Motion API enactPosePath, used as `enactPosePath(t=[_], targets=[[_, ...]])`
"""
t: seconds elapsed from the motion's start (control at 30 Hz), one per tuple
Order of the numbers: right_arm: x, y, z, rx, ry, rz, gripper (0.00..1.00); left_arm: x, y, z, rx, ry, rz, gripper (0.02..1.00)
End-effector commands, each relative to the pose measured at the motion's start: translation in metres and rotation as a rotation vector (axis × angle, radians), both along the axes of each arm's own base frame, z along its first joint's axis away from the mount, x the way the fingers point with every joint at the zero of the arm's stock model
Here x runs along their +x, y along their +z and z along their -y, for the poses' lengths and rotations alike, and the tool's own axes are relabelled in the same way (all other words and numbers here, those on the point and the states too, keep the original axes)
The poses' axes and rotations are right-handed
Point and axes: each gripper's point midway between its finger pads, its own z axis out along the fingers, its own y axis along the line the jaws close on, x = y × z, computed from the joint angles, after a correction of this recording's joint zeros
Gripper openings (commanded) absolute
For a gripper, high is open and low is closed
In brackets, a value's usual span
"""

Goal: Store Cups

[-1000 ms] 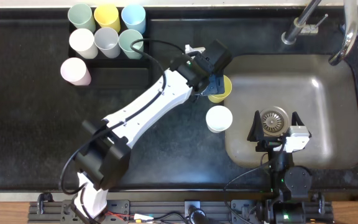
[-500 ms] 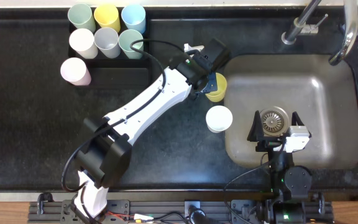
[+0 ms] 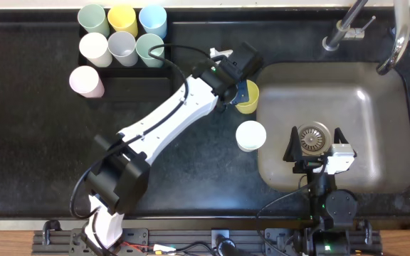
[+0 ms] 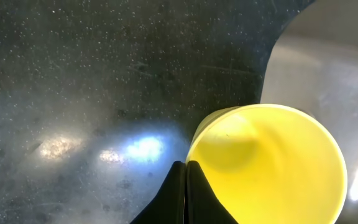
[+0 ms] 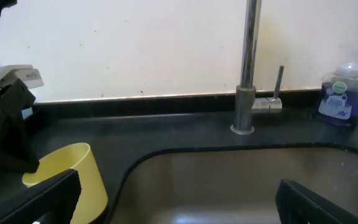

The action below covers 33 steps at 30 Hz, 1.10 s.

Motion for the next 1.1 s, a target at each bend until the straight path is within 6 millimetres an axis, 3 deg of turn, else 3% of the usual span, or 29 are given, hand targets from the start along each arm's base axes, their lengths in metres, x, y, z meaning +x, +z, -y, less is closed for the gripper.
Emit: enactPosePath(t=[0.03, 0.27, 0.4, 0.57, 0.67, 0.83, 1.1], targets=[[0.0, -0.003, 0.0, 0.007, 0.0, -0.001, 0.998, 0.012, 0.05, -0.012, -0.075, 0.036, 0.071, 0.036], [0.0, -0.003, 0.0, 0.007, 0.0, 0.0, 0.998, 0.013, 0.13, -0.058, -0.179, 0.112, 0.171, 0.036], [0.0, -0.003, 0.0, 0.007, 0.0, 0.0, 0.998, 0.01, 0.154, -0.113, -0.205, 0.255, 0.154, 0.036], [0.0, -0.003, 0.0, 0.007, 0.0, -0.001, 0.998, 0.003, 0.145, -0.203, -0.146, 0.505, 0.044, 0.036], [0.0, -0.003, 0.0, 0.007, 0.0, 0.0, 0.996, 0.002, 0.134, -0.24, -0.114, 0.599, -0.004, 0.036], [0.0, -0.003, 0.0, 0.007, 0.0, -0.001, 0.996, 0.008, 0.12, -0.276, -0.06, 0.693, -0.021, 0.036], [0.0, -0.003, 0.0, 0.007, 0.0, 0.0, 0.998, 0.008, 0.098, -0.302, 0.033, 0.759, -0.075, 0.036]])
